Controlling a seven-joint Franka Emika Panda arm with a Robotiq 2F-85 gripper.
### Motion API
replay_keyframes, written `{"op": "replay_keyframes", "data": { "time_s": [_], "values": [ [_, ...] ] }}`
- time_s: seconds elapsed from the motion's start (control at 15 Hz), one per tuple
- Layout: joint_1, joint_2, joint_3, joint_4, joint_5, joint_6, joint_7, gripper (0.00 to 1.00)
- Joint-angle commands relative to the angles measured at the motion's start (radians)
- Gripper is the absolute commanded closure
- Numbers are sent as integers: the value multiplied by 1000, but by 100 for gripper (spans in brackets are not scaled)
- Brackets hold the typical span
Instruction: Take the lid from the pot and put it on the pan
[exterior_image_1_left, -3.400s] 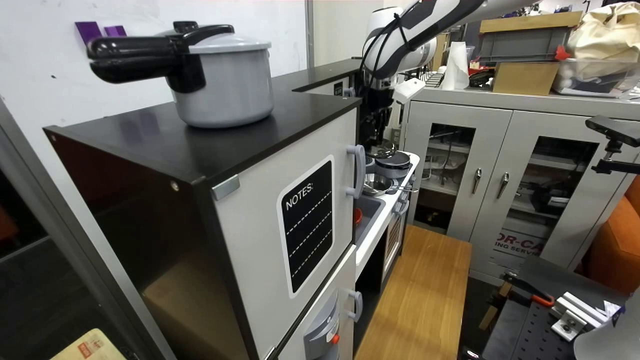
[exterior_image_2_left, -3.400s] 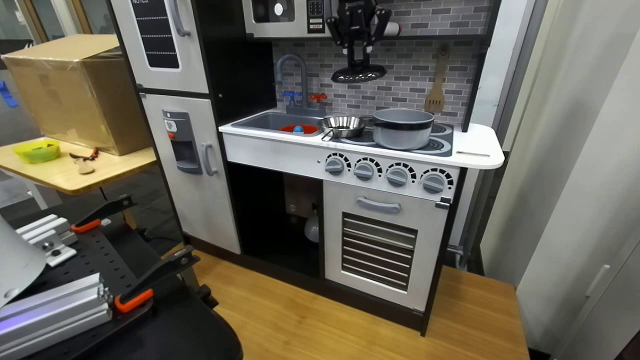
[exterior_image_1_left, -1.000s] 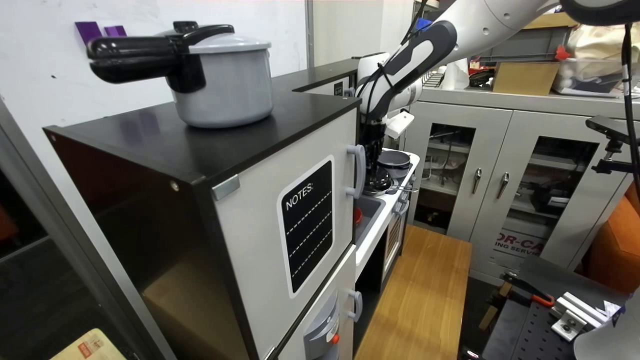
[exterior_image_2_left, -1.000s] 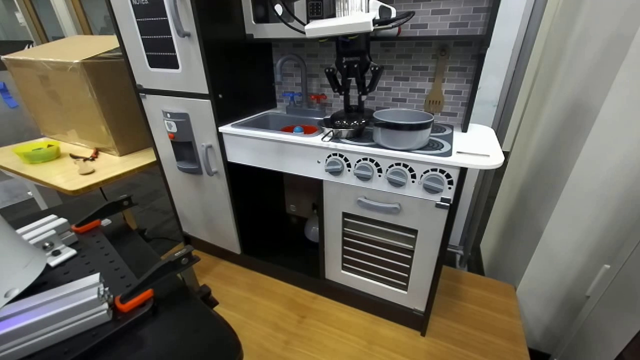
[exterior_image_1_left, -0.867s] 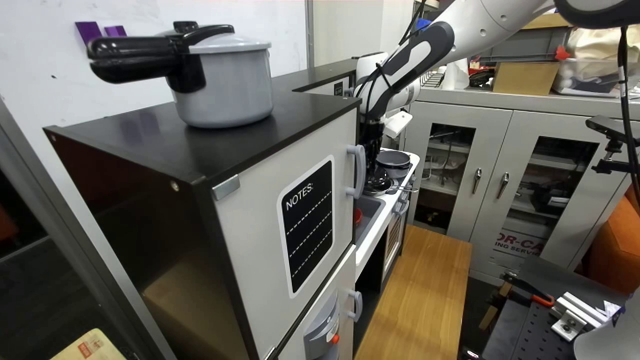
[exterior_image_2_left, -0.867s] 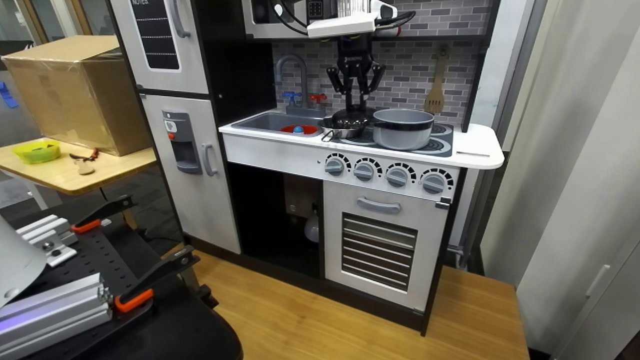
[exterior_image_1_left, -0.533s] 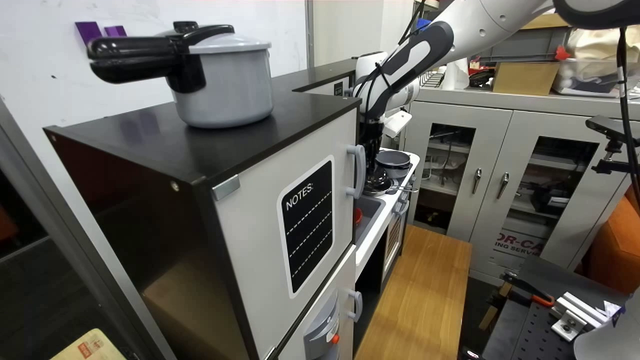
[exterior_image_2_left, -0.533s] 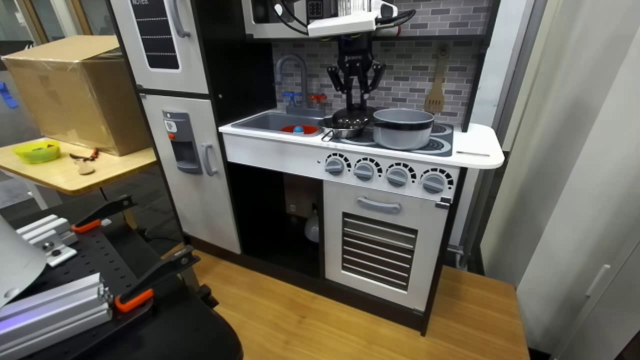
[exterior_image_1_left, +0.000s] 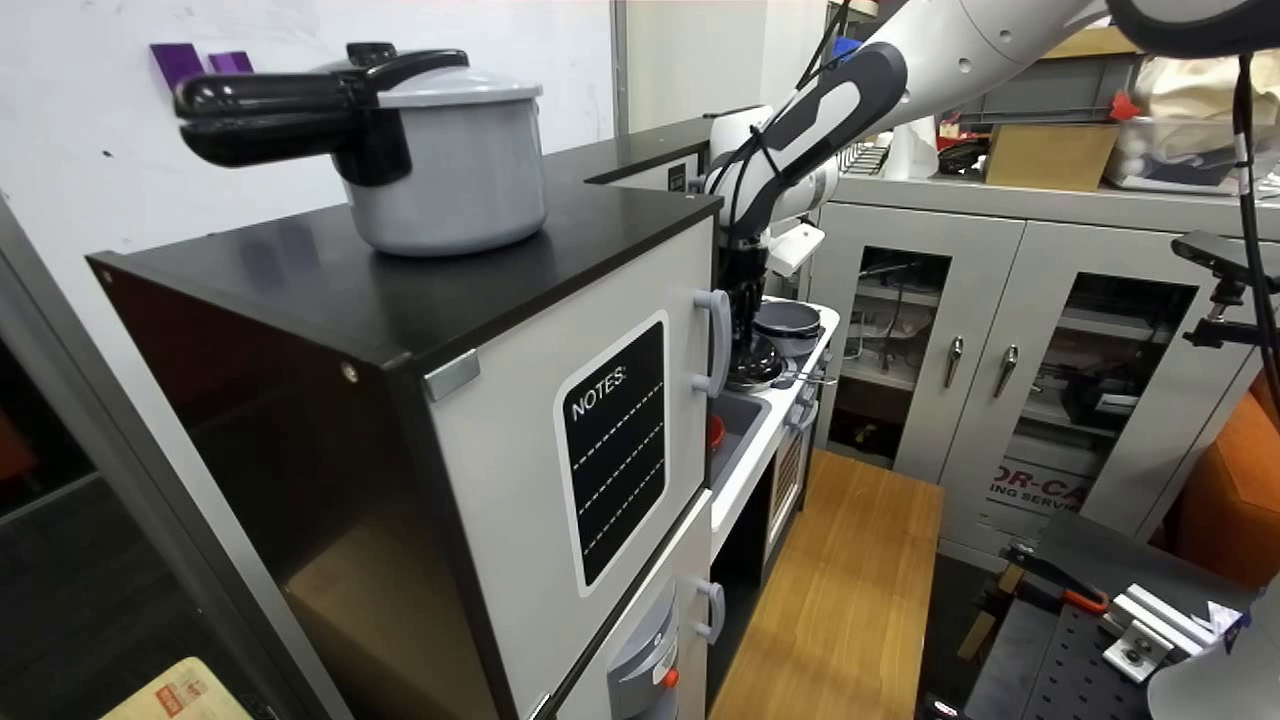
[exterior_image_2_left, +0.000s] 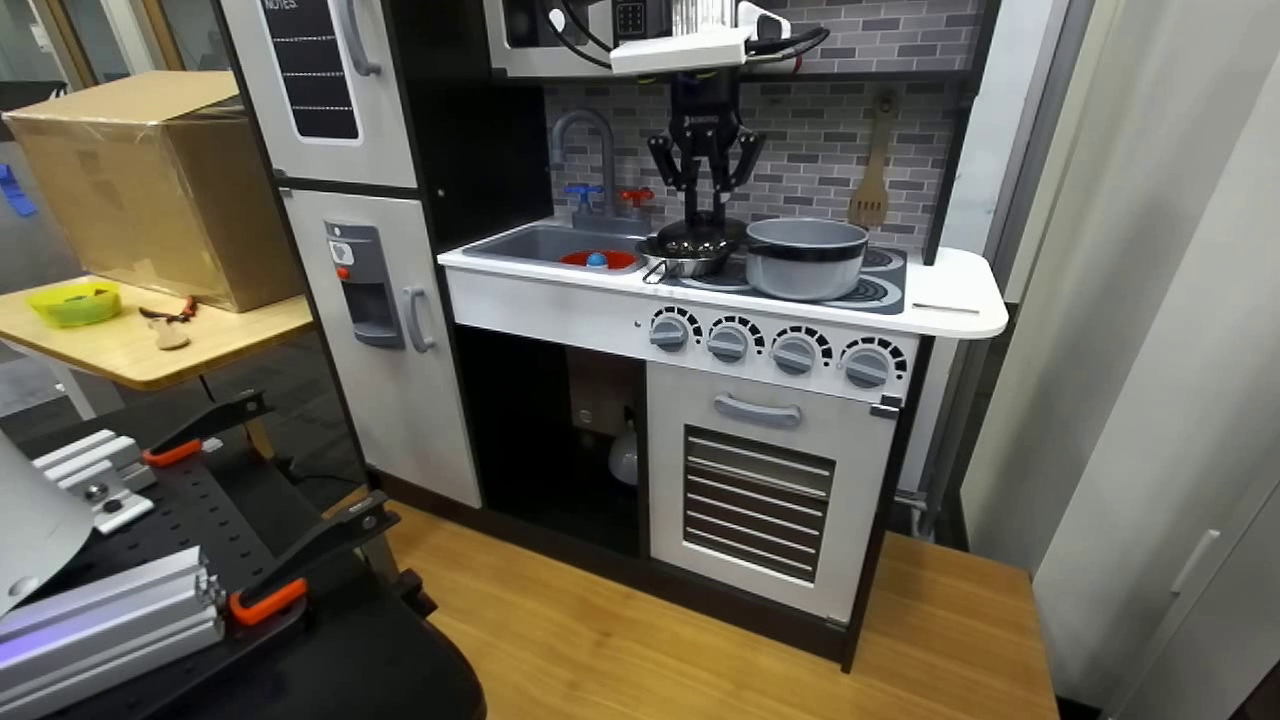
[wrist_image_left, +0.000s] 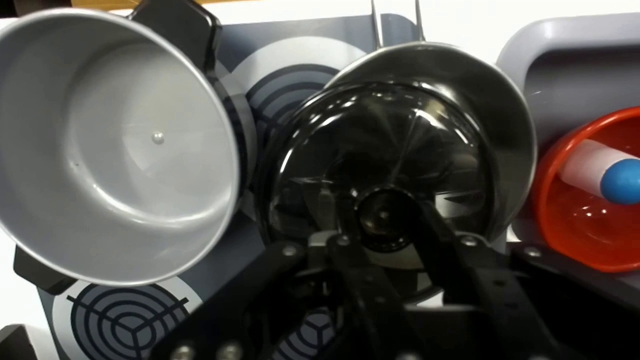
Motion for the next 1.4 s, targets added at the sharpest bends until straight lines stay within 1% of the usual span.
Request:
{"op": "replay_keyframes", "data": {
  "time_s": [0.0, 0.27, 0.47, 0.53, 0.6, 0.67, 0.93, 1.27, 1.33],
  "values": [
    [-10, -15, 17, -9, 13, -37, 8, 92],
    [-7, -26, 23, -29, 21, -64, 18, 92],
    [-1, -23, 22, -31, 9, -58, 24, 92],
    [1, -20, 18, -28, 0, -59, 26, 72],
    [3, -18, 16, -27, -6, -55, 28, 42],
    [-5, -10, 20, -15, 6, -45, 16, 66],
    [-5, -10, 20, -16, 5, -45, 17, 41],
    [-5, -10, 20, -16, 5, -45, 17, 41],
    [-5, -10, 20, -16, 5, -45, 17, 16]
  ]
}}
